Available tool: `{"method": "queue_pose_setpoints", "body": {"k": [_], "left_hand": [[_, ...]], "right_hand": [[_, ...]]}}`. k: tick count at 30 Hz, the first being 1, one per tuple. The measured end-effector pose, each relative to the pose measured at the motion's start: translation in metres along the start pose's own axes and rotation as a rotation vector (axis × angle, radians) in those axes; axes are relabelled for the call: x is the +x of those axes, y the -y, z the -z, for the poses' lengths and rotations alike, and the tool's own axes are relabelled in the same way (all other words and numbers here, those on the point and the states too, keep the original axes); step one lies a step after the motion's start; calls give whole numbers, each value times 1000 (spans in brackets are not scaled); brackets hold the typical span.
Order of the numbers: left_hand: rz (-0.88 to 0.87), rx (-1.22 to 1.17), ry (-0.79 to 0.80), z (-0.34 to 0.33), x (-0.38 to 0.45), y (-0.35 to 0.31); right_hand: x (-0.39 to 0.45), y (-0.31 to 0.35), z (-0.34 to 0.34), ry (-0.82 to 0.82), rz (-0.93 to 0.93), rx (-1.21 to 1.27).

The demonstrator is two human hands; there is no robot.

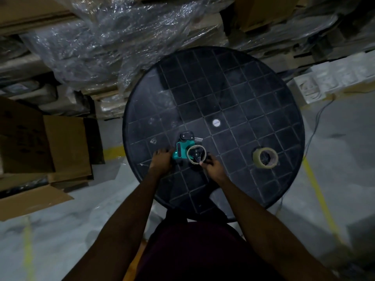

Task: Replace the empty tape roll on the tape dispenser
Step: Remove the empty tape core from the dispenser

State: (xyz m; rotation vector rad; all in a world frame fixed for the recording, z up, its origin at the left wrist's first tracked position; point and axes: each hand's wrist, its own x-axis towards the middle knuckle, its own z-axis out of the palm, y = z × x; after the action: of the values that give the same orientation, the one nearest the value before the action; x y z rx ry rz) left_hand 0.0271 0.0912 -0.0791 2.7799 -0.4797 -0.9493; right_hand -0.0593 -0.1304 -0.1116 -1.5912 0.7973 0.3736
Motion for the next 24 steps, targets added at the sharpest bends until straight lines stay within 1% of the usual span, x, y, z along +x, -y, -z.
{"method": "queue_pose_setpoints", "body": {"k": [2,4,6,7,10,13,16,18,20,22,24], "left_hand": [[28,-17,-27,0,-2,-5],[56,-44,-127,3,-7,-15],[34,-122,-220,4,-11,-28],[21,-200,-225,4,-12,-36],[67,-471,-139,1,-9,-56],[190,-592,-43,-5,-5,-74],[322,-603,29,-13,-4,-88],[337,-650,52,-20,-2,-91],[323,-700,47,-27,0,-89],[293,-687,55,-33,1,-87],[283,-665,79,-38,0,-87]], "right_hand": [[1,4,-3,14,22,9],[4,8,-6,33,20,18],[8,11,-8,27,6,16],[10,14,-10,13,7,8],[13,22,-13,-15,26,-51],[19,23,-14,-20,15,-111],[24,15,-13,65,-65,-234],[19,9,-14,122,-118,-267],[9,9,-16,114,-178,-255],[3,1,-14,96,-256,-234],[0,-10,-9,55,-258,-199]]}}
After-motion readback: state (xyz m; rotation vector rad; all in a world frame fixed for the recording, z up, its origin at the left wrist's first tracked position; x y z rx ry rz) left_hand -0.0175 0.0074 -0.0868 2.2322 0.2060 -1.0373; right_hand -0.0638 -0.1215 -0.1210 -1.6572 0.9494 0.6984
